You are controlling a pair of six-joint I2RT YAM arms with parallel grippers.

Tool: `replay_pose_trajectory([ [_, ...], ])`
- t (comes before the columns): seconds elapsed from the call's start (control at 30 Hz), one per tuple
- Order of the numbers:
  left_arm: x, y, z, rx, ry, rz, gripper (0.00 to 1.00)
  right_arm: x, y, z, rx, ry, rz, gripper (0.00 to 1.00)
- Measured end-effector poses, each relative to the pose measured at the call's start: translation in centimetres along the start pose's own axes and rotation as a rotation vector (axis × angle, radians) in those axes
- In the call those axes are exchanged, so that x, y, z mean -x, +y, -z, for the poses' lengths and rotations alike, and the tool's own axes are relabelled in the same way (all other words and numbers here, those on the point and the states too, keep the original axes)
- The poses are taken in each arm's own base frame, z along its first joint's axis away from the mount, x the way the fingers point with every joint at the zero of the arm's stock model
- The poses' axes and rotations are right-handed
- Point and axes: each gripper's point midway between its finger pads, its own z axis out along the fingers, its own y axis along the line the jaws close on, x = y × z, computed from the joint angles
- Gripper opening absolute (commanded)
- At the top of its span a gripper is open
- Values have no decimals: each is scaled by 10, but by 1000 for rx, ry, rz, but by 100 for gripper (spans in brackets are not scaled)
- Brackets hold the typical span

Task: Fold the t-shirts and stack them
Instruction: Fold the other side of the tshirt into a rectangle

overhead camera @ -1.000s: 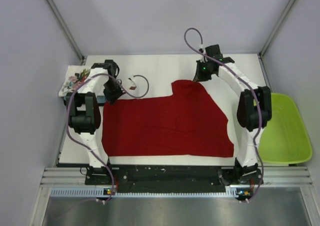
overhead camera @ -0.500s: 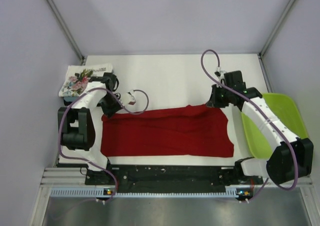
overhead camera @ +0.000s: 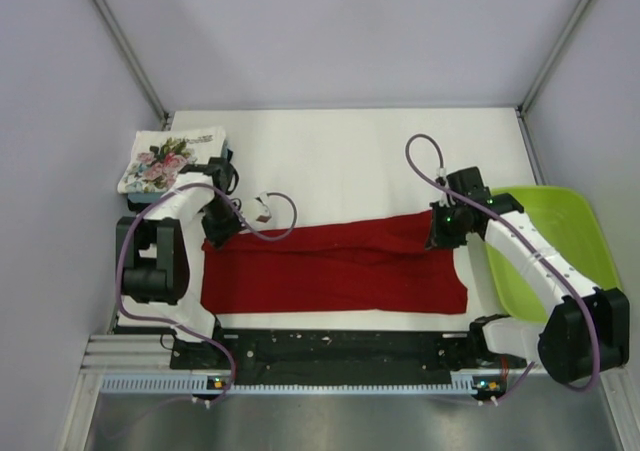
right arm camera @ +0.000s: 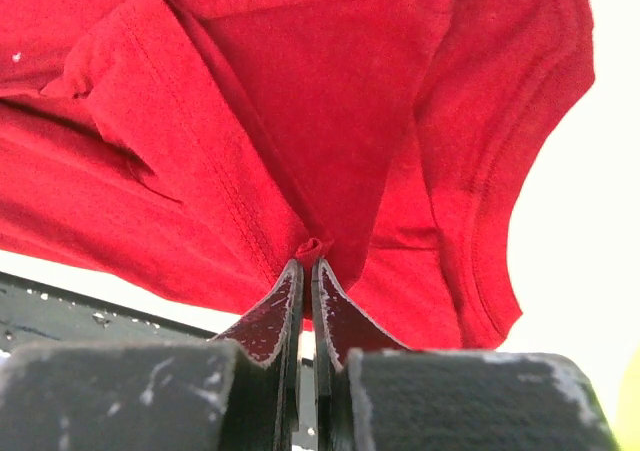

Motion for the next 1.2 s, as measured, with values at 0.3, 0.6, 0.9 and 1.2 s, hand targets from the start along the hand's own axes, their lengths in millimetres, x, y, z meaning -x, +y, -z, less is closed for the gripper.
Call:
replay_pose_trajectory([
  [0.3, 2, 16, 15, 76, -20, -1, 0, 1, -8, 24, -76, 6, -9, 0],
  [0.6, -9, 11, 3, 62, 23, -16, 31, -41, -17, 11, -94, 151, -82, 0],
  [0.9, -39, -33, -2, -98, 115, -70, 44, -59, -24, -3, -123, 229, -126, 0],
  [1.2, -19, -21, 18, -52, 131, -10, 41, -62, -26, -9, -137, 263, -146, 11],
])
